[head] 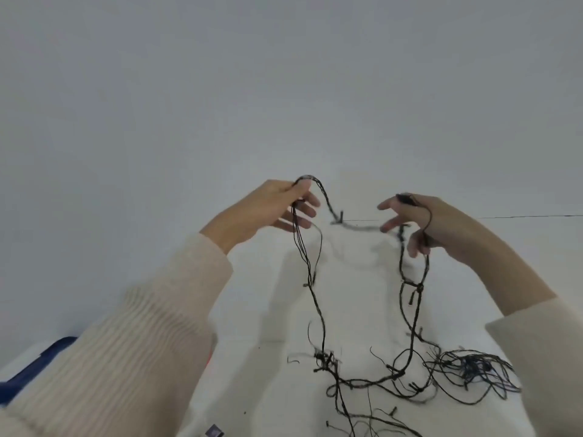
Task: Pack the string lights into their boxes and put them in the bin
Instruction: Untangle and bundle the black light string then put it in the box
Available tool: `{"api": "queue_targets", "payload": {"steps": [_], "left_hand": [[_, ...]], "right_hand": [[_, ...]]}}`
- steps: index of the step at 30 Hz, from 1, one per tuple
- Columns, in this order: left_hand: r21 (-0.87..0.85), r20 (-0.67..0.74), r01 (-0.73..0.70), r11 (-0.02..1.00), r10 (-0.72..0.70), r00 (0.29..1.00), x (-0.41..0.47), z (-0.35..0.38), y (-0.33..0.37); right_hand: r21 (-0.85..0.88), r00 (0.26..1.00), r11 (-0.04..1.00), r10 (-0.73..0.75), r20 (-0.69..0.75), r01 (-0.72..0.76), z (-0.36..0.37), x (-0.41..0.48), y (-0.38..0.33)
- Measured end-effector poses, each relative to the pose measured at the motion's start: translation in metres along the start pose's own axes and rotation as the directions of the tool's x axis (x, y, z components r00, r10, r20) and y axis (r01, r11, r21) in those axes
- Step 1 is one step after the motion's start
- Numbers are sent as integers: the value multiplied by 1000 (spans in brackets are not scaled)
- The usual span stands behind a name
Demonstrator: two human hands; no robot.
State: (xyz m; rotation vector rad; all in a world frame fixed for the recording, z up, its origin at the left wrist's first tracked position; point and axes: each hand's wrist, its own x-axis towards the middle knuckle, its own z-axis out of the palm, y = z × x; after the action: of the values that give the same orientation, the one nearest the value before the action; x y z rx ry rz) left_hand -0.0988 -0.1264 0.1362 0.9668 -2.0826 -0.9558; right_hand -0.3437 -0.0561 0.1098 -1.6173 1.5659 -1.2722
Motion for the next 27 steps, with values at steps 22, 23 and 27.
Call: {"api": "queue_targets", "payload": {"steps": [22, 23, 27], "left_hand": [[517, -30, 20, 856, -5, 1000, 3, -35, -34], [565, -73, 58, 823, -21, 997, 5, -37, -45], [661, -129, 167, 732, -109, 986, 5, -43, -75]], "right_hand": [[788, 999, 614, -14, -48, 46, -32, 26, -35], [807, 997, 587, -2, -75, 62, -38, 27, -34], [844, 985, 521, 36, -170, 126, -54, 27, -27]]}}
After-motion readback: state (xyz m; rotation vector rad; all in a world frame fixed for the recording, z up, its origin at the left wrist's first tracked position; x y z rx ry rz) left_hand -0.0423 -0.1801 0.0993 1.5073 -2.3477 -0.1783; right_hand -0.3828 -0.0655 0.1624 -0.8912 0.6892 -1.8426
